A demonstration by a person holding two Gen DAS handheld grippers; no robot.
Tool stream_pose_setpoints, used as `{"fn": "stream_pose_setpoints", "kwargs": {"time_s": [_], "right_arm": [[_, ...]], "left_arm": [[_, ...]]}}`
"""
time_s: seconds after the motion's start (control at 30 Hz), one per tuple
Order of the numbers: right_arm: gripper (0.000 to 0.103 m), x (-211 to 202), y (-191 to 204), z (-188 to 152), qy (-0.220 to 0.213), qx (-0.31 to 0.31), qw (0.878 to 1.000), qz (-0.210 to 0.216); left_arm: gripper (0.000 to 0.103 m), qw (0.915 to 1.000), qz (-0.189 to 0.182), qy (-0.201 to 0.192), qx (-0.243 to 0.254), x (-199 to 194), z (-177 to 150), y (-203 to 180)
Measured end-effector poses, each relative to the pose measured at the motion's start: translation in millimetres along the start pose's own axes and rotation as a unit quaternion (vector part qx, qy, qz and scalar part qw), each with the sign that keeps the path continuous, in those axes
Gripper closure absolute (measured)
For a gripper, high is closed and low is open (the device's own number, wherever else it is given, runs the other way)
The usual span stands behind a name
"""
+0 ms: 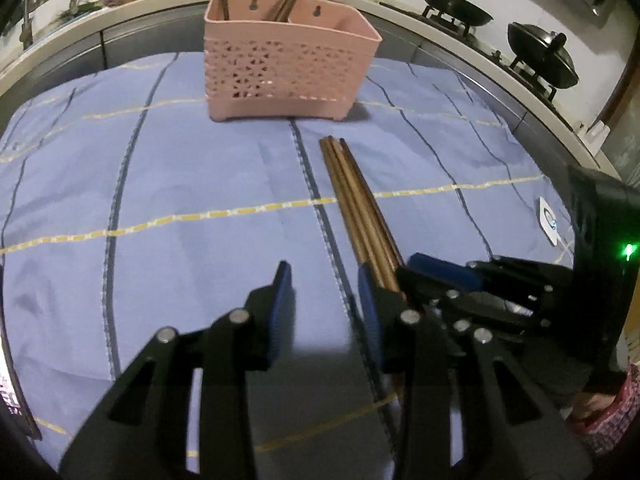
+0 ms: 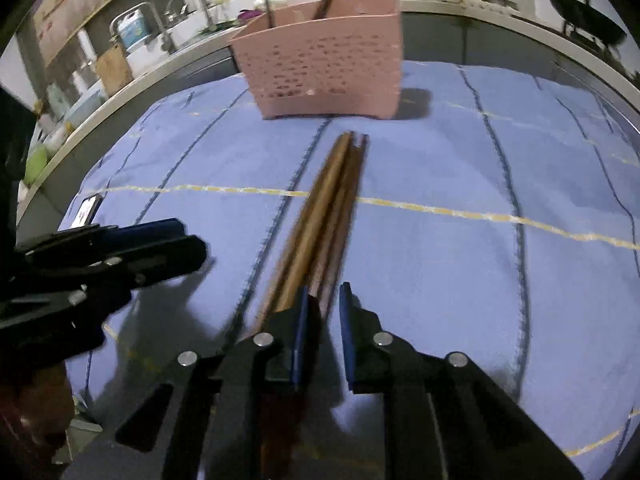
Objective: Organize utensils
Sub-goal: 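Return to the pile and grasp a chopstick with the left tool while the right tool grasps one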
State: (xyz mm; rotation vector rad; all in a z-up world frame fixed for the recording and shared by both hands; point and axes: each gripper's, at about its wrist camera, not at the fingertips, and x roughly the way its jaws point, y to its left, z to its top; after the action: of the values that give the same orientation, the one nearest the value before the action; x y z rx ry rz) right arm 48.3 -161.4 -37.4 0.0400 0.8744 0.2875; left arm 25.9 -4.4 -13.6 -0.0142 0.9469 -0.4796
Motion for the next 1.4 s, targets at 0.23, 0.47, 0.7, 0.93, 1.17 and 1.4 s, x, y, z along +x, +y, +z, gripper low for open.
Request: {"fn": "stream_pose_setpoints", "kwargs": {"time_s": [0.23, 0.47, 0.7, 0.93, 1.17, 1.4], "right_arm": [[0.087, -1, -23, -3, -0.008, 0.021, 1.000, -0.007], [0.087, -7, -40, -8, -0.011, 0.039, 0.999, 0.000], [0.086, -14, -59, -8, -0.026, 0.089, 0.995, 0.038], [0.086, -10, -59, -9, -0.025, 0.076, 0.997, 0.020], [0.086, -4, -51, -5, -0.025, 0.054, 0.998, 0.008], [0.086, 3, -45, 4, -0.025, 0.028, 0.999, -0.015]], "left_arm": [[0.071, 0.9991, 0.024, 0.008, 0.035, 12, -3, -16], [0.071, 0.9964, 0.057, 0.031, 0.053, 37, -1, -28], [0.071, 0.9957, 0.069, 0.021, 0.058, 44, 6, -30], [0.079, 0.9923, 0.094, 0.016, 0.079, 51, 10, -38], [0.095, 0.9932, 0.089, 0.014, 0.074, 45, 7, -23], [0.096, 0.9908, 0.116, 0.018, 0.068, 32, -3, -2]]}}
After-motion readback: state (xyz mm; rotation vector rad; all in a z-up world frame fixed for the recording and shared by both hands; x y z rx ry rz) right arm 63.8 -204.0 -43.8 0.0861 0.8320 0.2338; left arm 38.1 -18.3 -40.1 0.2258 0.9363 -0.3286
